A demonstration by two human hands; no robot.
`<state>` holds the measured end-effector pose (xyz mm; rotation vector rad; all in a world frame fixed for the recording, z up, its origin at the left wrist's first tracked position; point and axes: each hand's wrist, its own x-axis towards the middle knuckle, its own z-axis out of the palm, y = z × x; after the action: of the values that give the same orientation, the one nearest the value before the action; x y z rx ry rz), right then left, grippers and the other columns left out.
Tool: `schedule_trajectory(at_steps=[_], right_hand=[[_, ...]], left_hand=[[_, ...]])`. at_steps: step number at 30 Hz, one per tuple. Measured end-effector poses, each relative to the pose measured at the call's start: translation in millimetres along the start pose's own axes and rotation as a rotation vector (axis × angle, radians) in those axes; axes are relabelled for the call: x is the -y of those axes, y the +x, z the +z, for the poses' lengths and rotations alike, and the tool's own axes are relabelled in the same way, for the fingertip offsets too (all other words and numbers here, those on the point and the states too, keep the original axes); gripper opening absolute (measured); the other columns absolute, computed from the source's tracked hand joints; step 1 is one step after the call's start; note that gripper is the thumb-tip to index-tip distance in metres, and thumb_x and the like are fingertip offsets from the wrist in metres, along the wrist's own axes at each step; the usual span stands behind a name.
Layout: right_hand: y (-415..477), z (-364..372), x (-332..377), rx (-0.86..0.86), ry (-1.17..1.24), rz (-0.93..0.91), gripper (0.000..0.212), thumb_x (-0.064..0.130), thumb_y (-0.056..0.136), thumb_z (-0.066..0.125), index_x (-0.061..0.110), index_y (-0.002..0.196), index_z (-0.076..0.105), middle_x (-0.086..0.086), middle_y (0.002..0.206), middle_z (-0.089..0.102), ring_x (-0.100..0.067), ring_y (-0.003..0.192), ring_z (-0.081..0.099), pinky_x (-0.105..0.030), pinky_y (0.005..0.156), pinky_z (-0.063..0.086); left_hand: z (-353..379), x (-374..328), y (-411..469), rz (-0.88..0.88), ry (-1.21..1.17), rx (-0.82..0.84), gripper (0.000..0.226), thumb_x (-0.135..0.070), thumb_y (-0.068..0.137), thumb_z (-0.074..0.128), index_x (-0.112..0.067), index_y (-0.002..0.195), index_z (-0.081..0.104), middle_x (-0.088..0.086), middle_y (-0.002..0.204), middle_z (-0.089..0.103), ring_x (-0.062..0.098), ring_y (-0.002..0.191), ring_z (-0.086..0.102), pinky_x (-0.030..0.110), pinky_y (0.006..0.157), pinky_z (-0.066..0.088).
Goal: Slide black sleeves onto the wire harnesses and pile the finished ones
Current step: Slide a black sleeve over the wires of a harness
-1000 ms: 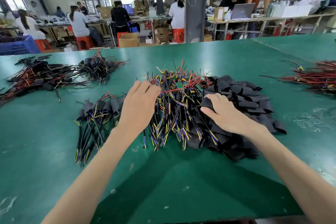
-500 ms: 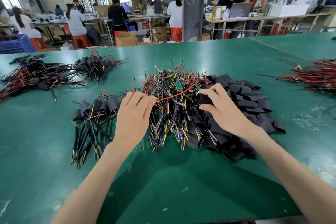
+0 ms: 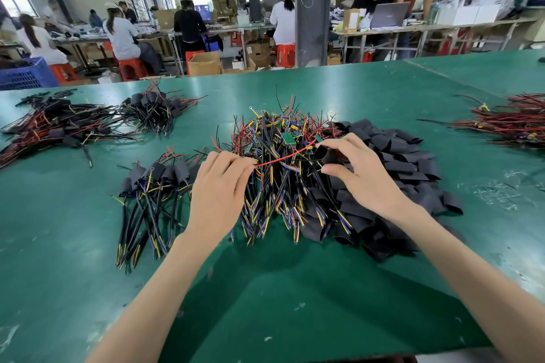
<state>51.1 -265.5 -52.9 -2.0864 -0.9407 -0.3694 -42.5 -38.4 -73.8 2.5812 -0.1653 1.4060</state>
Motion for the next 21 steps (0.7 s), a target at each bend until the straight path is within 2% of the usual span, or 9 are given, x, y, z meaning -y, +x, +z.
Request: schedule_trajectory(at_steps=[7,12,19,21], right_hand=[[0.3,-1.3,0.0,-0.031,0.029,-0.018,0.037,0.006,0.084,0.066,0.010,0.121,0.059,-0.008,0.098,0.050,-0.008,0.088,0.043,0.000,0.079,0.028],[0.6,-1.3,-1.5,-0.024,0.031,-0.016,0.039,0.007,0.084,0.067,0.011,0.122,0.059,-0.007,0.098,0.050,-0.009,0.089,0.044,-0.001,0.080,0.028],[-0.9,-1.8,-0.3,-0.026,0.028,-0.060,0.039,0.004,0.082,0.068,0.013,0.120,0.061,-0.001,0.092,0.048,-0.006,0.084,0.043,-0.004,0.077,0.031],[-1.1,-1.7,0.0,-0.024,0.020,-0.081,0.040,0.002,0.081,0.068,0.013,0.119,0.062,-0.004,0.093,0.049,-0.010,0.085,0.044,-0.007,0.077,0.031]], left_hand=[[0.9,2.0,-1.4,0.009,0.014,-0.009,0.016,-0.011,0.092,0.058,-0.005,0.097,0.071,0.009,0.087,0.063,0.021,0.081,0.044,0.039,0.077,0.045],[0.5,2.0,-1.4,0.035,0.017,-0.018,0.017,-0.011,0.092,0.057,-0.005,0.096,0.072,0.009,0.087,0.062,0.023,0.081,0.044,0.040,0.075,0.044],[-1.9,0.7,-1.7,0.043,0.032,0.017,0.012,-0.004,0.086,0.064,-0.007,0.095,0.072,0.009,0.087,0.062,0.023,0.083,0.042,0.039,0.075,0.042],[-2.0,0.4,-1.5,0.041,0.043,0.032,0.013,-0.001,0.084,0.067,-0.007,0.094,0.072,0.010,0.087,0.062,0.023,0.083,0.042,0.042,0.074,0.044]])
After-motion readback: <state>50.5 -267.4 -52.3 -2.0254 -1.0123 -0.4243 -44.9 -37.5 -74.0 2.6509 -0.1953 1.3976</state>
